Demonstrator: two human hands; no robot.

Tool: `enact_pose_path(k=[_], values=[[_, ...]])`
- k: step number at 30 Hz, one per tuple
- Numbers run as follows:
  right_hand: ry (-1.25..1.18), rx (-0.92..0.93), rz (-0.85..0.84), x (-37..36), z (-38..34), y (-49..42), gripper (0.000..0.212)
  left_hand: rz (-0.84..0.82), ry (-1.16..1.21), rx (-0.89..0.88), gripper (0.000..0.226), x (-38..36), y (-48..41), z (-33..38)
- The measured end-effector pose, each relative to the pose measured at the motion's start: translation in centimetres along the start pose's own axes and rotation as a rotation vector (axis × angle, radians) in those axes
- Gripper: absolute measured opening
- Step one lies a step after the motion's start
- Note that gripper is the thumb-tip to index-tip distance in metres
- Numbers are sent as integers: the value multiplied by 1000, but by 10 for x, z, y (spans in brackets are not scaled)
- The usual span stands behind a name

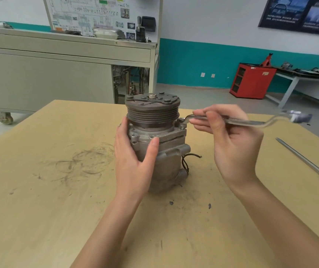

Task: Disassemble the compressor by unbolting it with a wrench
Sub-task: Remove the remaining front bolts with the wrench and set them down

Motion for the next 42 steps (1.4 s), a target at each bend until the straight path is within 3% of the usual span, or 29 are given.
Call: enact_pose_path(k=[3,8,10,12,15,18,21,27,30,33,39,42], values=[[42,21,-14,0,2,4,28,1,-2,3,81,-1,0,0],[-93,-15,-32,-6,14,9,17,-2,-5,-8,79,-1,-1,-1],[-264,-184,38,2,42,0,17,-8,-5,-12,79,-1,0,-1],[-520,-490,58,-2,82,-12,20,-5,-9,-16,78,-1,0,0],[-685,-826,-80,-35,126,-27,19,-5,-7,-19,74,-2,1,0],[-585,-902,-264,-68,142,-39,17,-14,-1,-16,74,-2,1,0],[-549,-917,-313,-72,138,-44,20,-5,-10,-23,76,-1,1,1],[-683,-957,-57,-39,127,-45,30,-12,11,-33,70,-2,1,3],[-946,-1081,158,-33,127,-43,24,-13,9,-34,72,-2,1,2],[-947,-987,301,-14,116,-65,27,-16,7,-36,74,-1,1,1],[-397,-548,66,14,54,-60,47,-4,1,-33,76,-1,1,0],[-202,-350,24,9,28,-40,43,-5,1,-39,75,-1,1,0]])
Point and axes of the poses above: each hand's wrist, its own y-axis away from the middle knuckle, its own x-axis out of the back of the hand, z = x × y, the point moved 8 cm from there along -y, towards the middle knuckle, and after that the axes turned 3 degrees about -z, right-handed, at the moved point
